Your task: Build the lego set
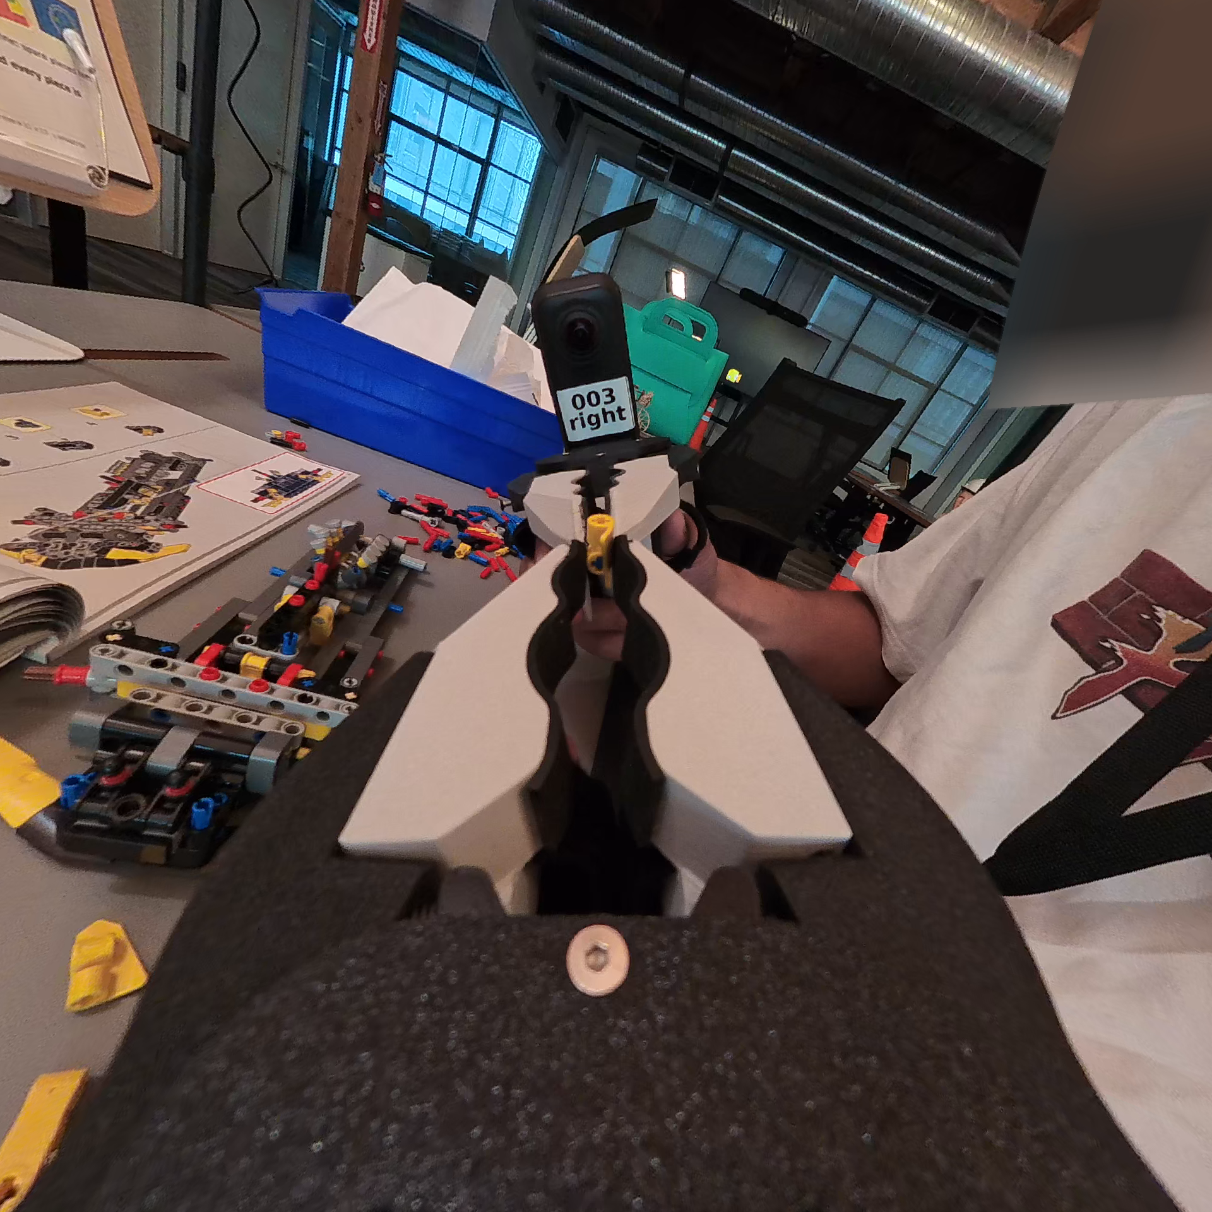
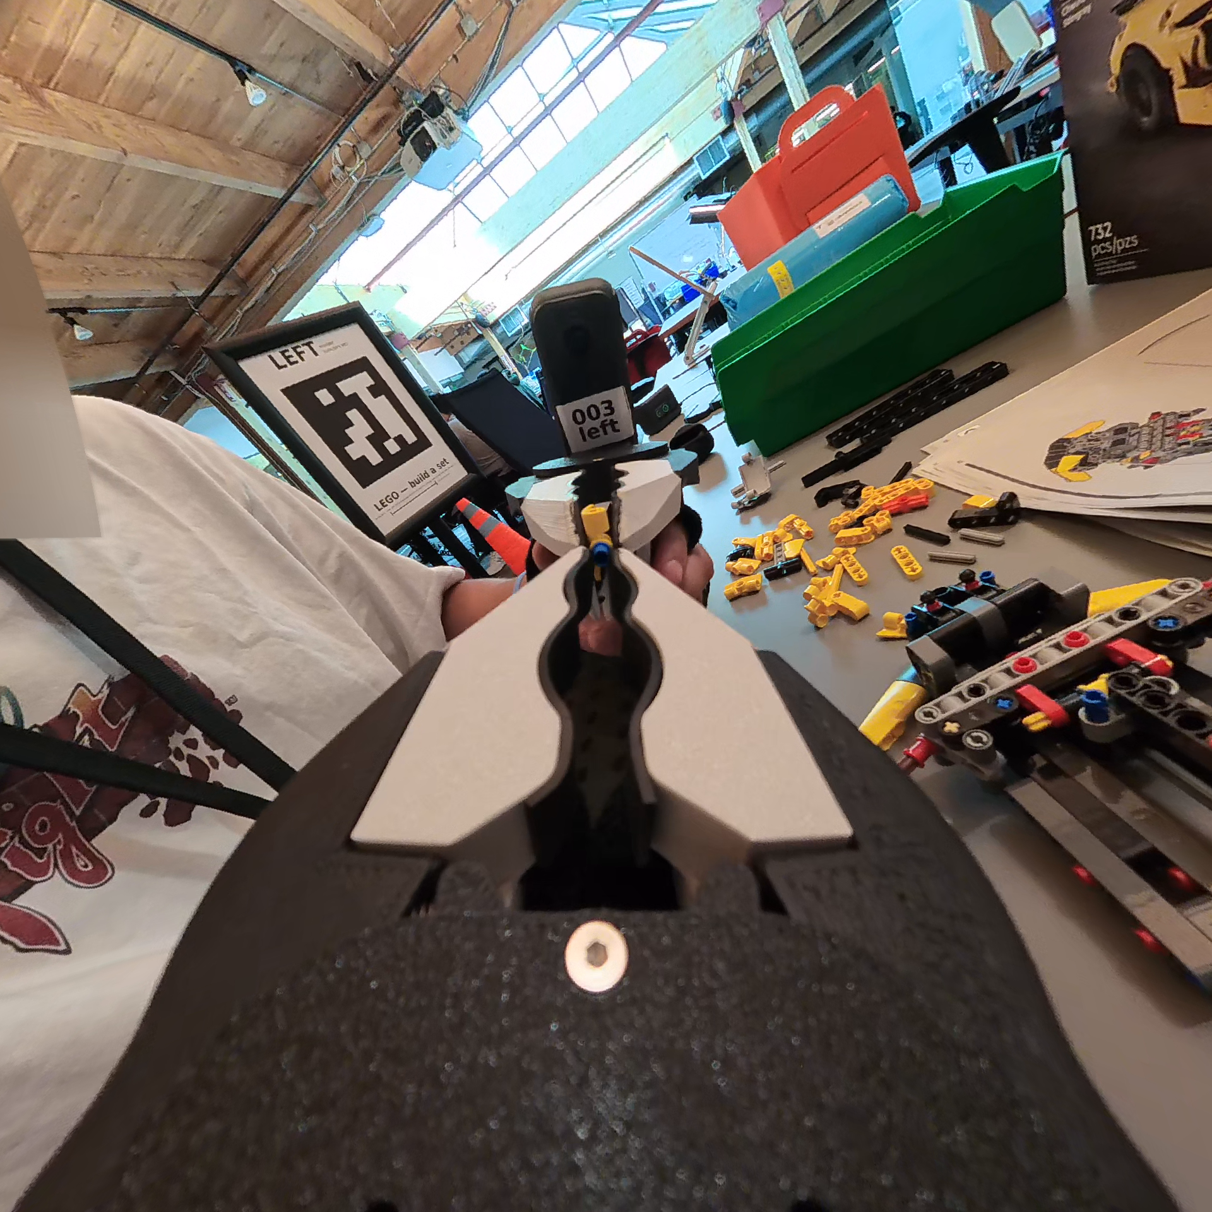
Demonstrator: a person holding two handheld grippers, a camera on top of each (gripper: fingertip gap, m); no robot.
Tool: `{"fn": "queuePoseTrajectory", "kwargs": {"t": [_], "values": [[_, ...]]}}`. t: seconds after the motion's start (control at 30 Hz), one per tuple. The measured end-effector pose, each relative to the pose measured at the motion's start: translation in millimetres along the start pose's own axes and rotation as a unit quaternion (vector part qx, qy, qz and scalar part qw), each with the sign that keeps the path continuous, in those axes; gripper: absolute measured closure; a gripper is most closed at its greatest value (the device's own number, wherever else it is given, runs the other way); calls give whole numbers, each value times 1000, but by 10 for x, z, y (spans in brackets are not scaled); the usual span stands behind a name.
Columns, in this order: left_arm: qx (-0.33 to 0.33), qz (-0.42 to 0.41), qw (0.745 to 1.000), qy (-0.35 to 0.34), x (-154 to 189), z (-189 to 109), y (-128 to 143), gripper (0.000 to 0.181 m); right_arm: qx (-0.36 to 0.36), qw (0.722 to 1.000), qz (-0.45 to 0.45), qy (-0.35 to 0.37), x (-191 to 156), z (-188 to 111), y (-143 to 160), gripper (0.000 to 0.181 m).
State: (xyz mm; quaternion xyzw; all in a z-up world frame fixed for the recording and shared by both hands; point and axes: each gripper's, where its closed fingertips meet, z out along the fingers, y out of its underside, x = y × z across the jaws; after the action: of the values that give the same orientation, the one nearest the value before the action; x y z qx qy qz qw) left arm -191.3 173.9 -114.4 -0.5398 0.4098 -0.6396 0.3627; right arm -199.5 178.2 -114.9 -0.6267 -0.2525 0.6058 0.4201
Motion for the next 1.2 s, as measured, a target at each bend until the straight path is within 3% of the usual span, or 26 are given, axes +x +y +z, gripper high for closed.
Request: {"fn": "queuePoseTrajectory", "kwargs": {"t": [0.6,0.73,0.8,0.87,0.9,1.0,1.2], "values": [[-7,11,1000,-4,13,7,21,176,-3,1000,3,-8,-13,-5,-1,178],[17,9,999,-27,-74,-60,-73,176,-38,997,-21,58,188,-217,-23,169],[13,9,998,-64,-214,-136,-94,176,-168,974,-49,141,426,-402,269,161],[-10,25,993,-114,-390,-195,-52,176,-298,923,-89,228,661,-607,565,155],[-22,40,989,-141,-479,-221,-21,176,-332,909,-95,234,675,-625,651,152],[-60,86,976,-191,-604,-238,77,176,-379,885,-94,254,759,-594,737,152],[-93,149,964,-199,-554,-184,177,176,-491,818,-114,277,910,-635,964,160]]}}
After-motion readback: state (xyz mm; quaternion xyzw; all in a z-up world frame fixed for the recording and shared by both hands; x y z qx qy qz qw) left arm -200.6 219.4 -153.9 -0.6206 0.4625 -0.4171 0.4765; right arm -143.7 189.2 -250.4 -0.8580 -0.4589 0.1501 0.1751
